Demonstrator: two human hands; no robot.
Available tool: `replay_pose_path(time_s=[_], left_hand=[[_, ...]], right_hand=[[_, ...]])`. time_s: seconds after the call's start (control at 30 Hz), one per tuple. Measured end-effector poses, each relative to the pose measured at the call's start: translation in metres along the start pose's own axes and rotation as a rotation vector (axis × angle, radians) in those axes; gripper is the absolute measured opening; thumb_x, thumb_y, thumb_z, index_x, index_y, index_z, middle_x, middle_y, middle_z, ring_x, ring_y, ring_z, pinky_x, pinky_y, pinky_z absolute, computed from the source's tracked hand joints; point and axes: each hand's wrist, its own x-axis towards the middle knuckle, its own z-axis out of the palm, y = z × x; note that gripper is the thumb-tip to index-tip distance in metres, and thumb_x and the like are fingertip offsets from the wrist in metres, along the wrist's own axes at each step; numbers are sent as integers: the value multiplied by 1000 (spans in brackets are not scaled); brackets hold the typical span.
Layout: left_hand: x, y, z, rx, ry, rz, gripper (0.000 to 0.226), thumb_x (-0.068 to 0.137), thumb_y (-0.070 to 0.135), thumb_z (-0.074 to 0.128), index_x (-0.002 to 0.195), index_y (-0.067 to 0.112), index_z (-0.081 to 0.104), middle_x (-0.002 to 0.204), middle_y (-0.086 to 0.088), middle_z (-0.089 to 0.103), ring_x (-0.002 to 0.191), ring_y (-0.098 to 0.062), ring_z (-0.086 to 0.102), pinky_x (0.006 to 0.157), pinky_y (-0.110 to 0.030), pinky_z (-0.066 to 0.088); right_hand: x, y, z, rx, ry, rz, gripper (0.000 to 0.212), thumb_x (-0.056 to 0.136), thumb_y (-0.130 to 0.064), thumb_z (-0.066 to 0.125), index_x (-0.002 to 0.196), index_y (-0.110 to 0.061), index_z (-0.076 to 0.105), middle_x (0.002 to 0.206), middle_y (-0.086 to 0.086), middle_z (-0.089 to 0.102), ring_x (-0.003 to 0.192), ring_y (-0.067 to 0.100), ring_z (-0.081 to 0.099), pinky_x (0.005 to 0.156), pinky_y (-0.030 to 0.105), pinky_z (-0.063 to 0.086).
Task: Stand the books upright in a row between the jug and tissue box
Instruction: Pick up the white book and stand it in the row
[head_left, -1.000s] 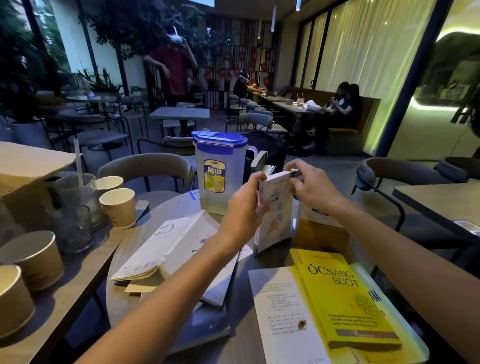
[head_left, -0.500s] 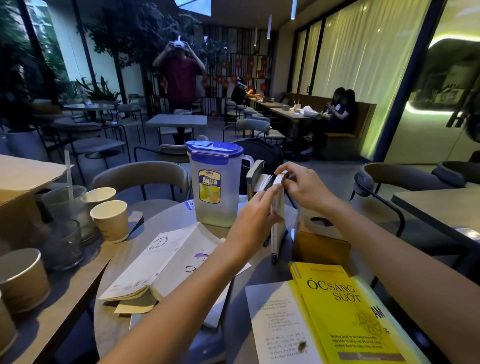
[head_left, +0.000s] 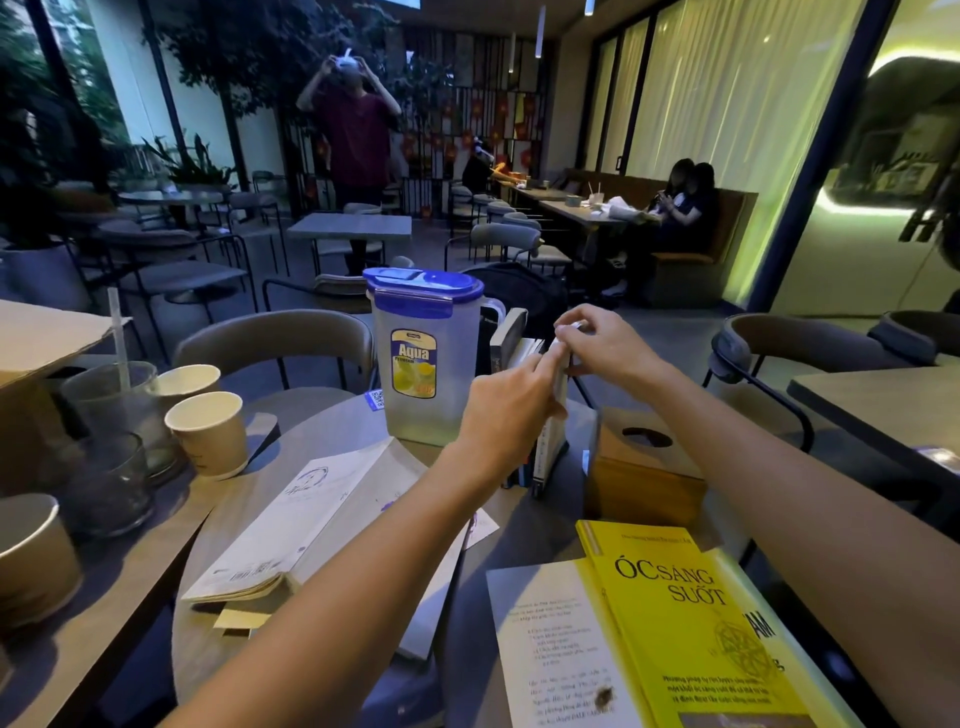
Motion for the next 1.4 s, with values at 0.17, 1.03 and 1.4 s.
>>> replay_pose_path(time_s=[0.17, 1.03, 1.4], left_hand=[[6, 3, 2, 7, -3, -45, 78, 85, 41, 73, 151, 18, 38, 116, -3, 70, 74, -24, 72, 55, -38, 58], [-9, -7, -29, -59, -57, -175, 55, 95, 48, 57, 140, 24, 37, 110, -4, 70, 86, -27, 70, 61, -34, 45], [-74, -77, -95, 53, -240, -314, 33, 95, 51, 52, 107, 22, 62, 99, 0, 69, 89, -23, 65, 74, -37, 54]], right_hand=[[9, 4, 5, 54, -10, 12, 21, 99, -29, 54, 113, -20, 66, 113, 9, 66, 103, 24, 69, 84, 42, 63], [-15, -22, 11, -122, 3, -135, 42, 102, -43, 47, 138, -22, 54, 128, 3, 58, 114, 23, 61, 93, 51, 57], [-68, -93, 58, -226, -224, -412, 22, 101, -26, 55, 121, -19, 62, 108, -4, 66, 88, 22, 69, 78, 38, 59]])
